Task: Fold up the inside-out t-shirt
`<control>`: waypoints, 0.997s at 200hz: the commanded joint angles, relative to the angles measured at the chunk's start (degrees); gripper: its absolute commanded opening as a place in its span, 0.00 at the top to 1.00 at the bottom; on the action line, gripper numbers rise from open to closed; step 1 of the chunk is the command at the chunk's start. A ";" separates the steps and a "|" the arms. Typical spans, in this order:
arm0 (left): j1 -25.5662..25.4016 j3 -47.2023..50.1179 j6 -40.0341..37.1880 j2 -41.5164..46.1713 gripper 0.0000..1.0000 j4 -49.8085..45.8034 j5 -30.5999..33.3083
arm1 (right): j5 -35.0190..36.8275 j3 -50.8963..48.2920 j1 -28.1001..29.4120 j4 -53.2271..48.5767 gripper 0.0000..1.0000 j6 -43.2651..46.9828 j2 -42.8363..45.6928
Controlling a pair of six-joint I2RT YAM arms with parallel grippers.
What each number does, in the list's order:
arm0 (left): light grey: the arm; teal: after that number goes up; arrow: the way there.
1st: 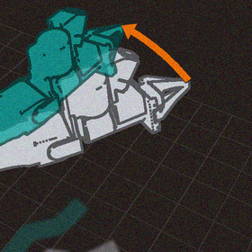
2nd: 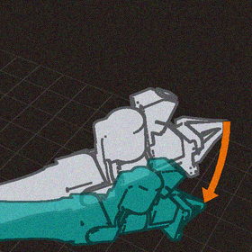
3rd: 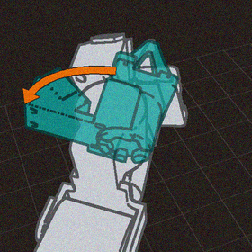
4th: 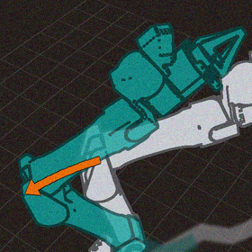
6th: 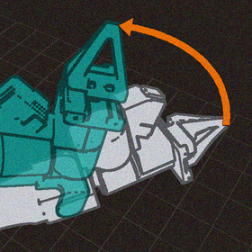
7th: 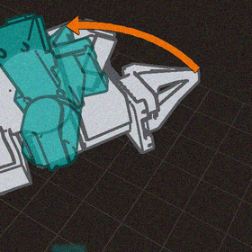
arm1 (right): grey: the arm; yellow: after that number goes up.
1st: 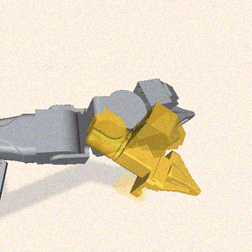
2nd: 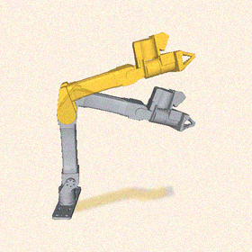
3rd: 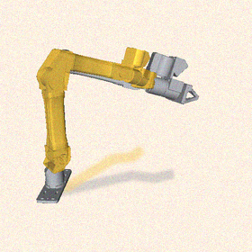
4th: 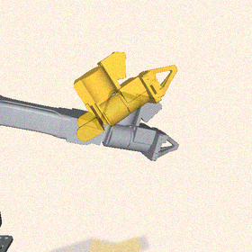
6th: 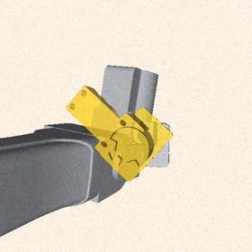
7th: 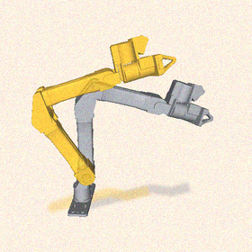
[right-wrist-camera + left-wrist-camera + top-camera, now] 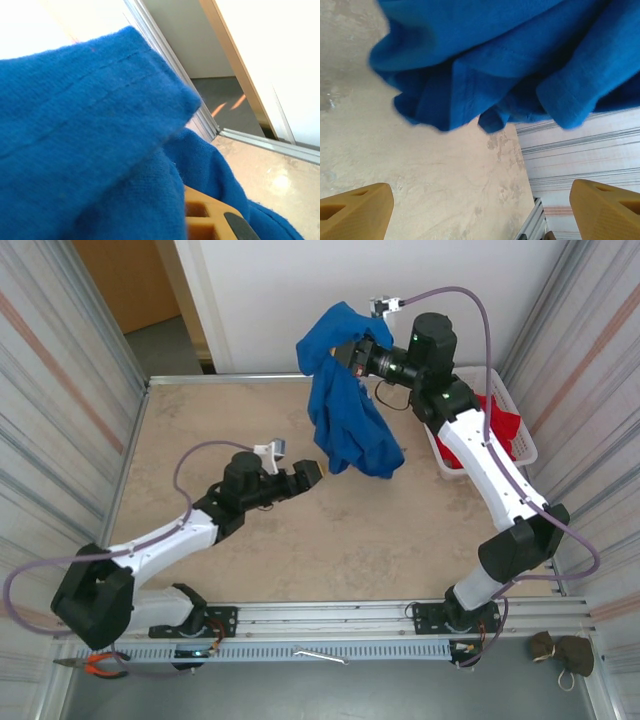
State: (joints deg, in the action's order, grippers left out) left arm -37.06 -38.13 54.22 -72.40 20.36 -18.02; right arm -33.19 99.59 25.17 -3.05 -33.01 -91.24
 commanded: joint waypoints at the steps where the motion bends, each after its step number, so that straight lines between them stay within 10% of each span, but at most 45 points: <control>1: -1.19 -2.07 0.38 -3.31 0.08 8.91 5.60 | 0.63 -1.55 1.43 3.42 1.00 -1.17 4.16; 160: -7.24 -1.88 0.33 -2.47 0.09 14.05 18.97 | 2.38 -5.41 4.62 6.14 1.00 -1.94 4.92; 199: -7.16 -5.00 0.70 -7.33 0.41 14.45 19.77 | 2.97 -6.38 4.65 6.00 1.00 -2.08 5.44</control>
State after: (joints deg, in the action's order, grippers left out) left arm -44.27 -40.16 55.31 -78.17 32.93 -0.23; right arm -31.09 93.34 29.58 -0.45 -34.11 -88.86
